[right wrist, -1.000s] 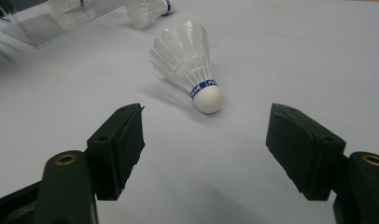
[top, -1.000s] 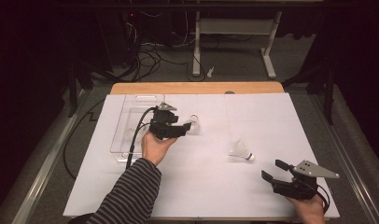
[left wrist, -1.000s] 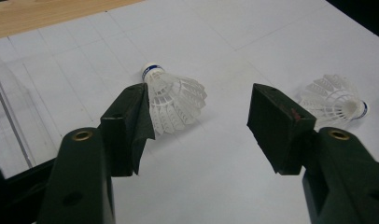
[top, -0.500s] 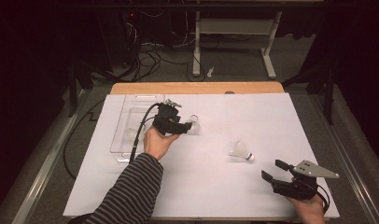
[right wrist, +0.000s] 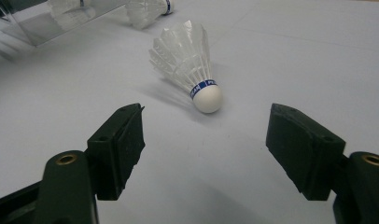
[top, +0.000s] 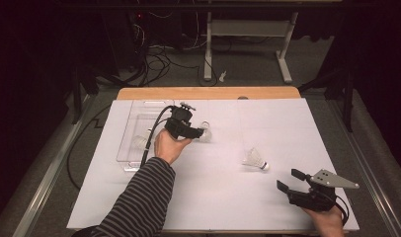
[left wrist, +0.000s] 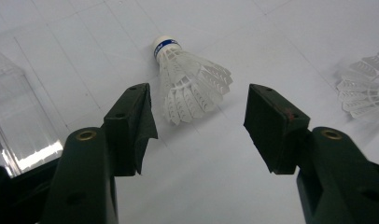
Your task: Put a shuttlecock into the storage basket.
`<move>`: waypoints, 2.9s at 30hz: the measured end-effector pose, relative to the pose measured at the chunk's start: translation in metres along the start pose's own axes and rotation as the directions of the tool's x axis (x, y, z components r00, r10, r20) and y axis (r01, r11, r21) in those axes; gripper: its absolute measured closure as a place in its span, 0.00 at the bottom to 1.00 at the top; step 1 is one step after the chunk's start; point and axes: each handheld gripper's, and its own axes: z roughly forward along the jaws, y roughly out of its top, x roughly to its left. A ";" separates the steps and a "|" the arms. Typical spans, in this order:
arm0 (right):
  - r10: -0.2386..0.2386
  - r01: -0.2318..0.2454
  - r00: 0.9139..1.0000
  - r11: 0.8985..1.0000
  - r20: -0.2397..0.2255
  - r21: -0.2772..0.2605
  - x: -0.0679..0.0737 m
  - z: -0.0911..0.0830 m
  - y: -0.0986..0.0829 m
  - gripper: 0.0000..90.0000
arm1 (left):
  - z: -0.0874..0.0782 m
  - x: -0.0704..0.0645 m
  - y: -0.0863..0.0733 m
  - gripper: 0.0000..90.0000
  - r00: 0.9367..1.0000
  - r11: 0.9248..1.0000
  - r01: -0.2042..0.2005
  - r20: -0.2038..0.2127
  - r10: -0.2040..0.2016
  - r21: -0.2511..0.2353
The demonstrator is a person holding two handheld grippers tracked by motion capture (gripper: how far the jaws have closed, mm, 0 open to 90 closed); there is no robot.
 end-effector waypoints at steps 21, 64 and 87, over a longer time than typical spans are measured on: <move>-0.002 0.002 1.000 1.000 -0.002 -0.001 0.000 0.000 0.000 0.32 | 0.016 0.009 0.011 0.51 0.999 0.993 0.025 -0.032 -0.021 0.113; -0.002 0.002 1.000 1.000 -0.008 0.003 0.000 0.001 0.000 0.32 | 0.044 0.018 0.018 0.87 0.996 0.979 0.087 -0.038 -0.081 0.185; -0.004 0.004 1.000 1.000 -0.007 0.001 0.000 0.001 0.000 0.32 | 0.036 0.016 0.018 0.99 0.998 0.983 0.050 -0.036 -0.045 0.176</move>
